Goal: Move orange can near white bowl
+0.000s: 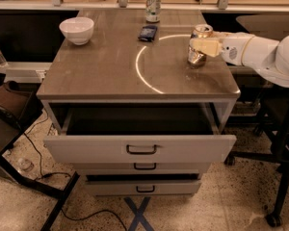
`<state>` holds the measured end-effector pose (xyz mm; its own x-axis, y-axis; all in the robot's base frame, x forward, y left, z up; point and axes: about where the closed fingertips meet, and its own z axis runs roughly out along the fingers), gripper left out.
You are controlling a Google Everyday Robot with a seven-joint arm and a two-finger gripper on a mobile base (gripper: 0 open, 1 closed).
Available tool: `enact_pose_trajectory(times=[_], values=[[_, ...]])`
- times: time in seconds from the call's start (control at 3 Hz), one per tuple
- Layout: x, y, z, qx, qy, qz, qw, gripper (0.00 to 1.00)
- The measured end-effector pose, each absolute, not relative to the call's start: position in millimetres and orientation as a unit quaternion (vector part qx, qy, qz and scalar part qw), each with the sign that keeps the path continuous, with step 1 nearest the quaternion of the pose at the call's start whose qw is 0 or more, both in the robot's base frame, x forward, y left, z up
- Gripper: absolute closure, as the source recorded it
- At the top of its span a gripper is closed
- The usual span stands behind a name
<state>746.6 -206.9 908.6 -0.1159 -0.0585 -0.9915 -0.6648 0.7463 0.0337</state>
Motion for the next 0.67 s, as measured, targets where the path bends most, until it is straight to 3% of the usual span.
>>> enact_pose_trajectory(times=[0.67], values=[[747.7, -200.6, 907.9, -0.259, 0.704, 0.250, 0.612, 0.88]])
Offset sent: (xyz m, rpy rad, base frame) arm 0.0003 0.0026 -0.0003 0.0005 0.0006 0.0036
